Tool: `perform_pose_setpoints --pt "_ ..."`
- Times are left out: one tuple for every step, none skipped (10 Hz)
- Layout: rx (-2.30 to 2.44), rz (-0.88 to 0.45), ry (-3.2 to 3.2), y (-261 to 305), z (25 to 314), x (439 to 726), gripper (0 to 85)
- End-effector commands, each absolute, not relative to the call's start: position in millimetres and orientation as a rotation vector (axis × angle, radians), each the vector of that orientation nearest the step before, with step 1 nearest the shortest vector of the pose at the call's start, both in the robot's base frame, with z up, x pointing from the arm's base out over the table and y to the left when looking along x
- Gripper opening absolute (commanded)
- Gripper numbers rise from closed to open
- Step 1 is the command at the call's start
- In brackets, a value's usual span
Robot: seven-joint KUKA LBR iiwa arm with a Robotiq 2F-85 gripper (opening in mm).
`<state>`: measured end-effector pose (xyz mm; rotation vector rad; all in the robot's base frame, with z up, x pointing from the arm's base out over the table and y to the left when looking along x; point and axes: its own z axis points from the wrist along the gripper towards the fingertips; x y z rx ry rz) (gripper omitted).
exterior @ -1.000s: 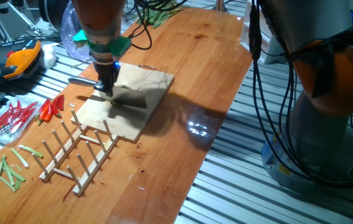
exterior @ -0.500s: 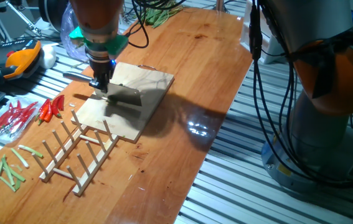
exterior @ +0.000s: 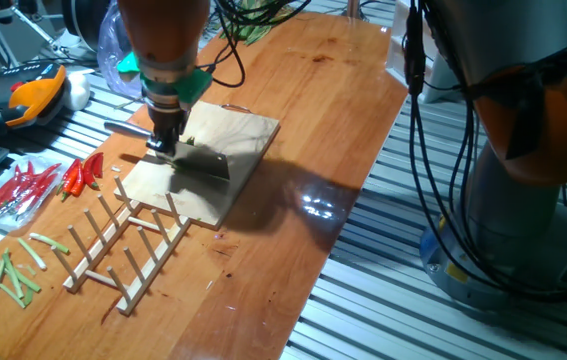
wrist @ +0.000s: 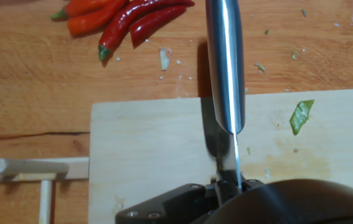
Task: Chop the chili peppers
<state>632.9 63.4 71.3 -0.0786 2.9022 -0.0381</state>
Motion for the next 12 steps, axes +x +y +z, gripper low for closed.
perform_pose_setpoints --pt "-0.095 -0.047 2.928 65 67 628 0.0" --pt "-0.110 -0.038 2.962 65 66 627 0.0" --pt "-0.121 -0.032 2.977 64 64 626 0.0" --pt "-0.119 -0.029 2.977 63 65 625 0.0" --pt "-0.103 -0.001 2.983 61 68 624 0.0" --pt "-0.098 0.012 2.994 60 73 624 0.0" --pt "-0.098 0.014 3.000 58 80 627 0.0" --pt "-0.101 0.021 3.005 55 86 630 0.0" --pt "-0.108 0.021 3.011 51 92 634 0.0" --pt "-0.118 0.007 3.007 47 96 638 0.0" --pt "-0.132 -0.002 3.003 41 99 642 0.0" --pt "-0.153 -0.003 3.005 34 102 647 0.0"
